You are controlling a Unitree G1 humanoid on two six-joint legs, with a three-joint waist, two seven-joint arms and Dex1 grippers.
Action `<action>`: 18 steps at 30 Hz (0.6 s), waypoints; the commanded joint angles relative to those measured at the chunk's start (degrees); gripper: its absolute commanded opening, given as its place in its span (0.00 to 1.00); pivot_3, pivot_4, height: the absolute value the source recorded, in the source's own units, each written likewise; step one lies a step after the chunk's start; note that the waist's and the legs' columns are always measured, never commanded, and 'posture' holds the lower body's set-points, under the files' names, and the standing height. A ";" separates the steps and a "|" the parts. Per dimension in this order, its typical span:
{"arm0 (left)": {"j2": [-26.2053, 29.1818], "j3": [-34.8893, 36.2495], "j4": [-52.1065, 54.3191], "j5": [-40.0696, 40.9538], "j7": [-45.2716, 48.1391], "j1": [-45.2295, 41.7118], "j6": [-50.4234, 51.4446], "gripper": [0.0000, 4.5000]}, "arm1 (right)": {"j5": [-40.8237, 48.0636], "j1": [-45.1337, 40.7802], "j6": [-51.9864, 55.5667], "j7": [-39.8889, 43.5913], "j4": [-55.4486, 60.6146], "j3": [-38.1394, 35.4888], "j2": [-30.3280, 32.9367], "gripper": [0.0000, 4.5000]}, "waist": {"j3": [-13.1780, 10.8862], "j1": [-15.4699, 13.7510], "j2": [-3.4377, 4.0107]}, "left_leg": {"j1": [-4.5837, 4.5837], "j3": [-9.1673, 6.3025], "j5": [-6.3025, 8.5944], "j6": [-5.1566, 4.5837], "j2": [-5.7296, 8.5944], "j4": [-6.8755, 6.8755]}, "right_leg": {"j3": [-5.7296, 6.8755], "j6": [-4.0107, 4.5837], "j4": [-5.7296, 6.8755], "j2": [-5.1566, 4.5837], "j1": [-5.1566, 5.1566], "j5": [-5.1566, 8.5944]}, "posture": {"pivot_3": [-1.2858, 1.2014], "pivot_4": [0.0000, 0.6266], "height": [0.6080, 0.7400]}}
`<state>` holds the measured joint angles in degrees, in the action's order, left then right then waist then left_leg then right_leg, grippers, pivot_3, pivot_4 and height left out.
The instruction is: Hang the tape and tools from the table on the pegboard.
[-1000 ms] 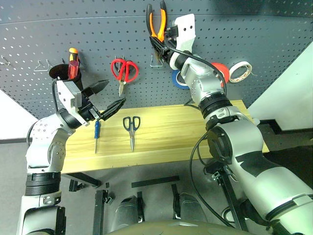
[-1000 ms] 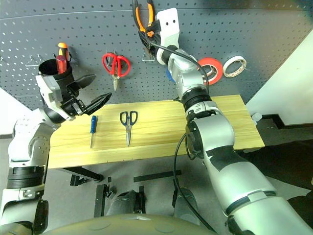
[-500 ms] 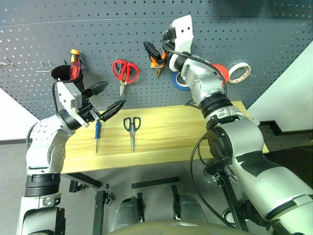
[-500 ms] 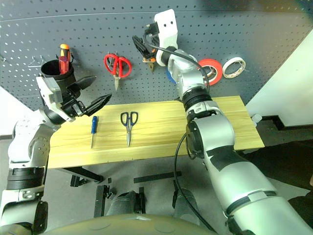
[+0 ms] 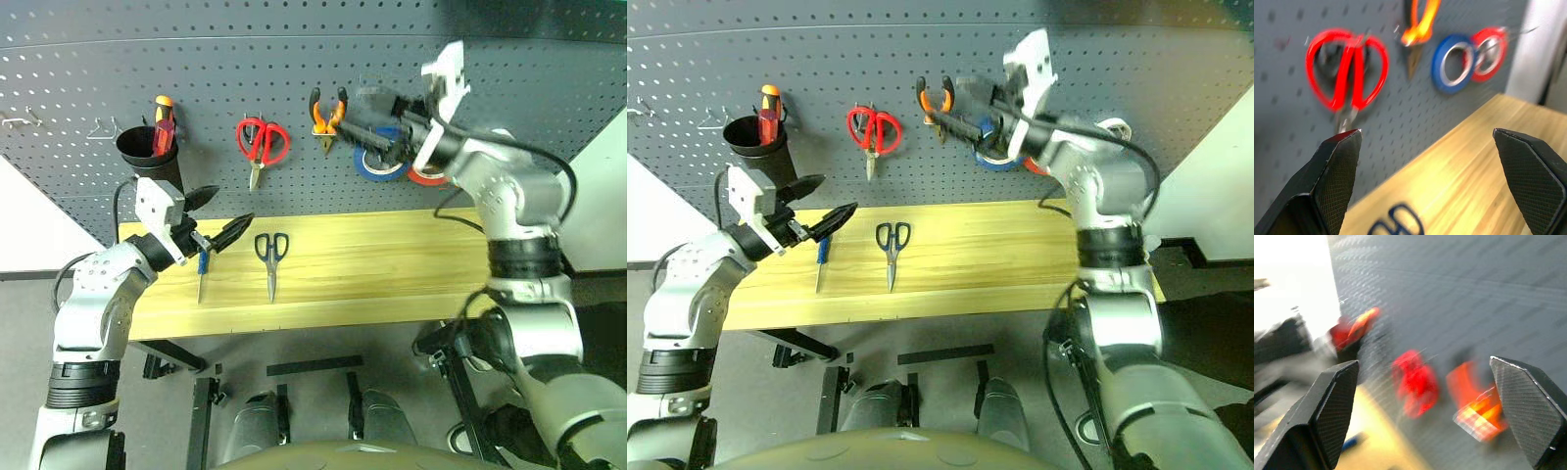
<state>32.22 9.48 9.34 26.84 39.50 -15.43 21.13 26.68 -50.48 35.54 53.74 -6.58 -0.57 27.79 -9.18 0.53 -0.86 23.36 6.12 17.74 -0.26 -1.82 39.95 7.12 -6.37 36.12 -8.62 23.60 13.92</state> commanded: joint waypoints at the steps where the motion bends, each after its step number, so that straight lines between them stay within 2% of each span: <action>1: -0.84 -2.23 2.88 -2.17 -4.77 0.68 4.61 1.00 | -0.11 3.43 2.65 4.73 4.69 3.38 4.19 1.00 | 0.00 0.00 0.00 | -0.04 0.00 0.01 -0.02 0.00 0.01 | 0.00 0.00 0.00 -0.01 -0.04 0.00 | 0.54 0.22 0.99; 5: -3.63 -3.79 2.37 -4.10 -10.80 -0.38 9.86 1.00 | -0.72 7.34 -0.54 10.09 4.81 5.96 6.28 1.00 | -0.08 0.04 0.01 | -0.06 0.01 0.01 -0.02 0.00 0.02 | -0.01 0.00 0.02 0.00 -0.04 0.00 | 0.54 0.26 0.99; 11: -8.15 -6.15 -1.59 -7.45 -20.54 -5.28 21.38 1.00 | -5.14 9.30 -8.30 12.62 -0.75 8.36 6.20 1.00 | -0.83 -0.09 -0.03 | -0.10 -0.17 0.02 -0.03 0.00 0.07 | -0.03 0.00 0.01 -0.02 -0.10 0.00 | 0.54 0.36 0.99; 18: -15.11 -9.09 -5.49 -12.10 -30.81 -10.36 33.21 1.00 | -8.01 4.57 -15.97 18.55 -12.32 8.03 6.67 1.00 | -4.35 -0.62 -0.03 | -0.24 -0.19 0.04 -0.09 0.00 0.09 | -0.12 0.01 0.02 -0.06 -0.19 0.01 | 0.53 0.48 0.99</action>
<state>17.42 0.95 3.18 16.21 10.78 -25.03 52.57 18.83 -43.45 21.56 70.97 -17.83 8.91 33.60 -13.54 -0.10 -0.89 23.15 5.93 17.79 -0.35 -1.82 40.05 7.00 -6.35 36.15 -8.67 23.46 13.93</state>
